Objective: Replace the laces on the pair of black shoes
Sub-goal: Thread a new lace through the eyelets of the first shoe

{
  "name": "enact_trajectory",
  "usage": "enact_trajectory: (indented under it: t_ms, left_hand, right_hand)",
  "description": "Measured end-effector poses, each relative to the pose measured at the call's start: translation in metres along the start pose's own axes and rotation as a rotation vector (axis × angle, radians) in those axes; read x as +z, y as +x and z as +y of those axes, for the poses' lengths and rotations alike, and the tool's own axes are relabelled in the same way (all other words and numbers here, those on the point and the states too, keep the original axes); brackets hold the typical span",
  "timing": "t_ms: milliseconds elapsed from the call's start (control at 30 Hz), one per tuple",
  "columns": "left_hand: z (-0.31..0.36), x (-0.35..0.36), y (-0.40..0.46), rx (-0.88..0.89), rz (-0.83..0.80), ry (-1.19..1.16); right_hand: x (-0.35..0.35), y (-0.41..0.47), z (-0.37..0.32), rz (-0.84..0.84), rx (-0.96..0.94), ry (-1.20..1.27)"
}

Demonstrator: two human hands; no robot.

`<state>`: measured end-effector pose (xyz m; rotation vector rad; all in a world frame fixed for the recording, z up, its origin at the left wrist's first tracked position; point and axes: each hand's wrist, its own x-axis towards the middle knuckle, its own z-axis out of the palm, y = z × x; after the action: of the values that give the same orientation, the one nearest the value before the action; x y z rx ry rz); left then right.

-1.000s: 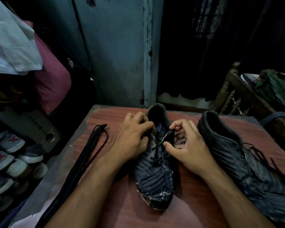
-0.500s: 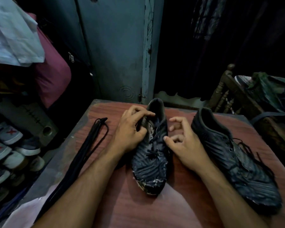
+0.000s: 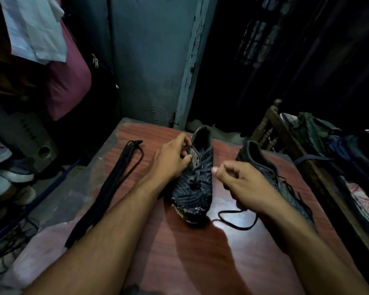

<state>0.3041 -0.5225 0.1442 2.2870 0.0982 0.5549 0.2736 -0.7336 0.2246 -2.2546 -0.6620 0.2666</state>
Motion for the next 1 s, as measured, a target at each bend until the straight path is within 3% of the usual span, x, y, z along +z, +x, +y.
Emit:
enact_trajectory:
  t_ms: [100,200,367,667,800,967,1000]
  left_hand:
    - [0.000,0.003,0.001,0.018,0.032,0.000]
    - [0.000,0.003,0.001,0.019,0.045,-0.024]
    - [0.001,0.003,-0.001,0.033,0.063,-0.010]
    - [0.004,0.005,-0.001,0.026,0.096,0.013]
    - [0.007,0.004,-0.003,0.003,0.062,0.002]
    - [0.012,-0.031,0.002,0.030,0.120,-0.057]
    - [0.018,-0.044,0.002,-0.057,0.160,-0.146]
  right_hand:
    - [-0.006,-0.009,-0.031,-0.032,0.011,0.379]
    - [-0.007,-0.005,-0.052,-0.037,-0.078,0.565]
    - [-0.006,0.008,-0.070,0.172,-0.319,0.489]
    - [0.009,0.036,-0.106,0.026,-0.396,0.749]
    - [0.015,0.054,-0.125,-0.059,-0.414,0.644]
    - [0.016,0.076,-0.126,-0.051,-0.435,0.313]
    - [0.015,0.080,-0.123,-0.063,-0.449,0.182]
